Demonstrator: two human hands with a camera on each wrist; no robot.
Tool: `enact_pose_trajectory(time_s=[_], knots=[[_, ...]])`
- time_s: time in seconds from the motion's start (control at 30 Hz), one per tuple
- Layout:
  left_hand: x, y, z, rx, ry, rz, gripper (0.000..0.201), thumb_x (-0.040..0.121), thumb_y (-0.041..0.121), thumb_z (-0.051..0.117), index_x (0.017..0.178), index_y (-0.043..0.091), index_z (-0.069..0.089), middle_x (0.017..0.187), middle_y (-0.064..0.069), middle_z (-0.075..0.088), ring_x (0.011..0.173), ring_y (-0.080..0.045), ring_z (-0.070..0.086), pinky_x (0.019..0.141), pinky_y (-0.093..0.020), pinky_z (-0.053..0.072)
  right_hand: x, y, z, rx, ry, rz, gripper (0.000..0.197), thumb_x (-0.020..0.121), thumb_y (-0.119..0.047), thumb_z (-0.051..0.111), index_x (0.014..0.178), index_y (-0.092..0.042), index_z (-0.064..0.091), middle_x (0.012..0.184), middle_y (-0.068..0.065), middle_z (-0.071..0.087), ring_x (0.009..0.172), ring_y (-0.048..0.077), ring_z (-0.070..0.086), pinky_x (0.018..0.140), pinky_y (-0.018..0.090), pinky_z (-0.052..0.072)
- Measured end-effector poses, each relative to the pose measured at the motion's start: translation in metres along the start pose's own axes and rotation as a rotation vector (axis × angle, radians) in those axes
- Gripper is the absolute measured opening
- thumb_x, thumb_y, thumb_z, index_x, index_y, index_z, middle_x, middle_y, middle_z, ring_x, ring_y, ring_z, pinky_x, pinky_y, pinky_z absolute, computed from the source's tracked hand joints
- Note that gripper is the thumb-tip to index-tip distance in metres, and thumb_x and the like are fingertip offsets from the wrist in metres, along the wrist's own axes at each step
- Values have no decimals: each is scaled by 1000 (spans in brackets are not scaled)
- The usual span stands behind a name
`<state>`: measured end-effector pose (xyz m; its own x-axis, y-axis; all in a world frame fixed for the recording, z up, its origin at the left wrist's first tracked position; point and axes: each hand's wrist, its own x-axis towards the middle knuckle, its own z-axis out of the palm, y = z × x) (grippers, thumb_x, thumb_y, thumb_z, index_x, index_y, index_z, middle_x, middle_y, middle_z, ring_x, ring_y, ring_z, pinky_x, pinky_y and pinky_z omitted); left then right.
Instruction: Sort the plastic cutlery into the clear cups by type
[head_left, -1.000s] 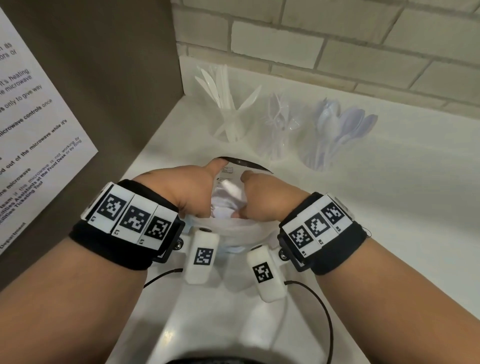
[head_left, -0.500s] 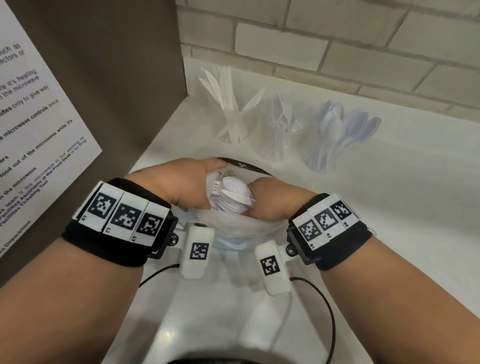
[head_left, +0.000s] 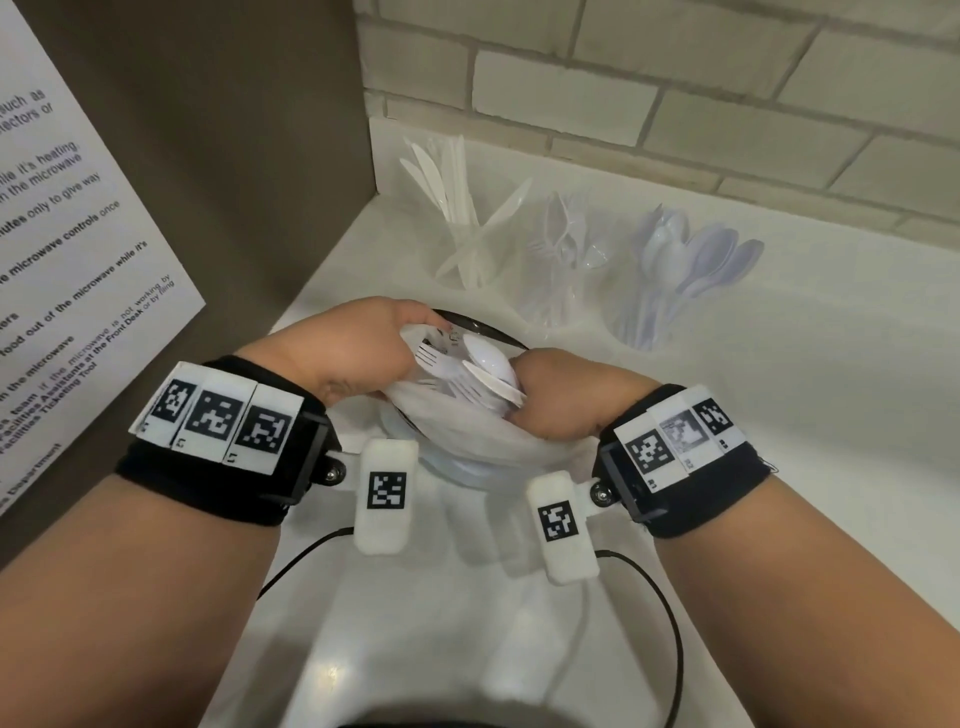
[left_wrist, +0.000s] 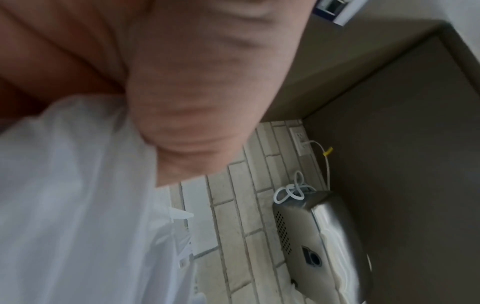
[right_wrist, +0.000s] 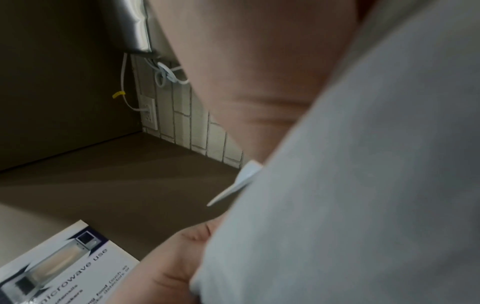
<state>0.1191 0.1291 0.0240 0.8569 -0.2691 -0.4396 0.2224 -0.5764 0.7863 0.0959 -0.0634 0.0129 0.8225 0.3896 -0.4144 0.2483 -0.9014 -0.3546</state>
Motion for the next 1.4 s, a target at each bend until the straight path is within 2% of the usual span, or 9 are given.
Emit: enact_pose_trajectory(time_s=[0.1,0.27,0.43,0.57,0.67,0.9,1.13,1.27,1.4], knots=[[1,0,6,-141,-62,13,56,80,-14,59,123,22,59,101,-6,70,85,-19,67,73,-31,57,2,-2,4,46,37,-16,32,89,-26,59,118,-14,56,115,4,63,103,22,58,81,25,41],[0,0,10,-58,-140,53,60,73,-7,63,118,31,59,112,-4,69,104,-22,66,95,-41,52,10,-1,10,-10,20,-39,26,85,-21,64,110,-15,62,108,5,66,100,23,62,83,29,48],[4,2,-4,280,82,-11,58,83,-2,49,131,29,54,109,-4,63,91,-25,65,80,-39,59,2,5,3,145,184,-90,35,90,-30,61,123,-19,55,116,-3,62,101,14,56,81,19,37],[4,3,-2,462,110,-12,59,84,0,46,138,24,45,100,-3,60,82,-21,61,61,-29,53,-4,8,-8,444,285,-99,38,81,-14,74,113,-23,56,94,-20,59,85,-3,55,72,2,39],[2,5,3,614,58,60,61,81,5,50,138,27,43,89,2,51,72,-16,54,53,-22,39,1,5,-9,558,350,-98,42,80,-13,75,118,-17,56,104,-13,64,98,3,60,89,15,44],[-4,1,10,684,72,66,69,77,22,60,140,39,37,146,-5,26,133,-29,32,108,-41,36,10,-1,-7,726,513,-69,46,79,-12,73,122,-13,56,110,0,68,104,16,64,94,37,52],[-13,19,26,-56,502,374,47,91,6,51,135,17,40,134,2,47,115,-3,48,88,-13,40,12,-7,-10,1129,631,-18,31,86,4,61,116,1,55,87,15,67,63,26,69,66,46,60],[-10,29,36,-748,239,161,39,98,17,51,135,8,42,122,-9,57,117,-24,57,104,-38,44,10,-10,-34,1267,822,-37,23,86,4,59,110,6,58,80,13,70,58,20,66,56,32,54],[-2,34,40,-962,-78,-72,51,98,46,43,121,3,54,95,-14,62,83,-25,59,90,-37,47,8,-23,-62,1388,879,-168,33,86,4,60,118,6,54,85,15,69,61,20,64,56,30,52]])
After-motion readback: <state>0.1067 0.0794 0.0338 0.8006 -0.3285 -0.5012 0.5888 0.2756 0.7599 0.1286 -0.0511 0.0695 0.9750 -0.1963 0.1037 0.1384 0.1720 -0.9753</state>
